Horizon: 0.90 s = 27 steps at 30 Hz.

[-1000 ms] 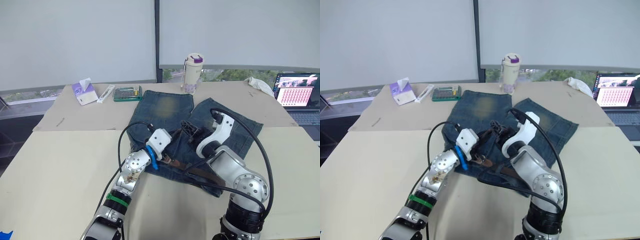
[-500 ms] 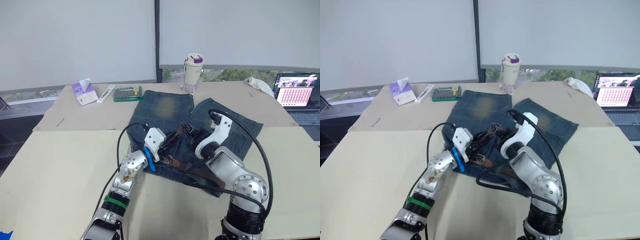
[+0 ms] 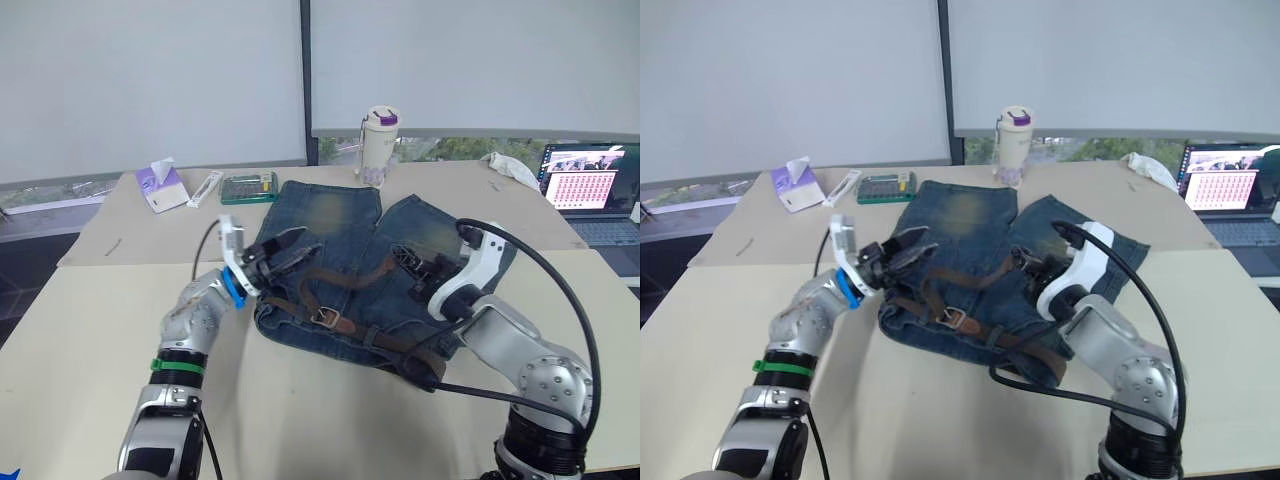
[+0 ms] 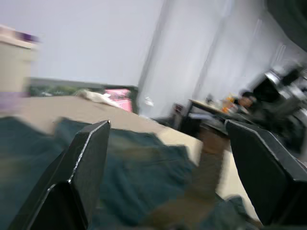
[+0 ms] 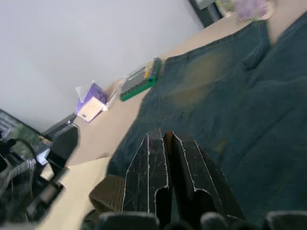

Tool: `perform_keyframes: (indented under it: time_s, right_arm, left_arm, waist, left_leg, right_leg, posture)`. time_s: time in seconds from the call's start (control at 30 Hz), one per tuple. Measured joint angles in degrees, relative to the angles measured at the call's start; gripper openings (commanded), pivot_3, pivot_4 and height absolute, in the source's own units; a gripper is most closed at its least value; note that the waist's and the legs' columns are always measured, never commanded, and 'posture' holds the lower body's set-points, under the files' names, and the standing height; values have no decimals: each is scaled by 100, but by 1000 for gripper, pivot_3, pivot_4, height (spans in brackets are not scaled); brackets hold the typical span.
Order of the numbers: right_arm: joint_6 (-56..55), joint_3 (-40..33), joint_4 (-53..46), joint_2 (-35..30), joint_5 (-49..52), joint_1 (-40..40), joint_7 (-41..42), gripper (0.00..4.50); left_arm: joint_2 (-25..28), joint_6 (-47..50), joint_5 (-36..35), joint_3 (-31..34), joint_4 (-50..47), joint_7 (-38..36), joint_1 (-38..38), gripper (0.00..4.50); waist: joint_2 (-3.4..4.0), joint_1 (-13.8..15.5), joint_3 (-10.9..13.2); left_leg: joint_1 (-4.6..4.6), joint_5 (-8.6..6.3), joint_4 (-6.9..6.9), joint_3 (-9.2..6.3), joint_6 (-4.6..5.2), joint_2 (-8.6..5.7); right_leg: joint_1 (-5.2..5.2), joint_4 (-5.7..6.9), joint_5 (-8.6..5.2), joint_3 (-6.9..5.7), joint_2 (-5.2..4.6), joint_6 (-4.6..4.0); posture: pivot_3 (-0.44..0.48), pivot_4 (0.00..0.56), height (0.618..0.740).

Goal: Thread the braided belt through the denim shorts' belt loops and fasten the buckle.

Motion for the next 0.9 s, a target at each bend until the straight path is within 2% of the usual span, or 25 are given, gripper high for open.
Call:
perform_keyframes:
  time_s: [0.13, 0.23, 0.53, 0.63, 0.9]
  right_arm:
    - [141, -45, -99, -1055, 241, 362, 114, 0]
    - [311, -51, -218, -1884, 170, 656, 341, 0]
    - [368, 103, -335, -2977, -255, 893, 922, 0]
    - [367, 185, -395, -2981, -302, 894, 1028, 0]
    - [366, 271, -407, -2979, -433, 919, 1159, 0]
  left_arm:
    - [144, 51, 645, -141, 544, 582, -260, 4055]
    - [51, -81, 1069, -440, 640, 623, -142, 4055]
    - [-181, -479, 1345, -739, 664, 27, 0, 4055]
    - [-253, -598, 1377, -786, 707, -121, 12, 3250]
    - [-311, -894, 1852, -1121, 955, -411, 14, 615]
  waist:
    - [-3, 51, 1]
    - [-5, 79, 3]
    - [-19, 136, 11]
    - [-21, 145, 12]
    - [-21, 152, 12]
  left_leg:
    - [0, 0, 2, 6, 1, -8]
    - [-3, 0, 3, 10, 1, -6]
    - [-6, 0, 4, 18, 2, -1]
    - [-8, 0, 7, 17, 2, -1]
    - [-11, 0, 10, 16, 2, -2]
  right_leg:
    - [8, -6, 0, 4, -5, 1]
    - [7, -7, 0, 5, -5, 1]
    - [8, -6, 0, 5, -1, 1]
    - [8, -5, 0, 5, -2, 1]
    - [10, -5, 0, 4, -3, 1]
  posture:
    - [0, 150, 740]
    - [0, 150, 740]
    - [0, 150, 740]
    - [0, 150, 740]
    - [0, 150, 740]
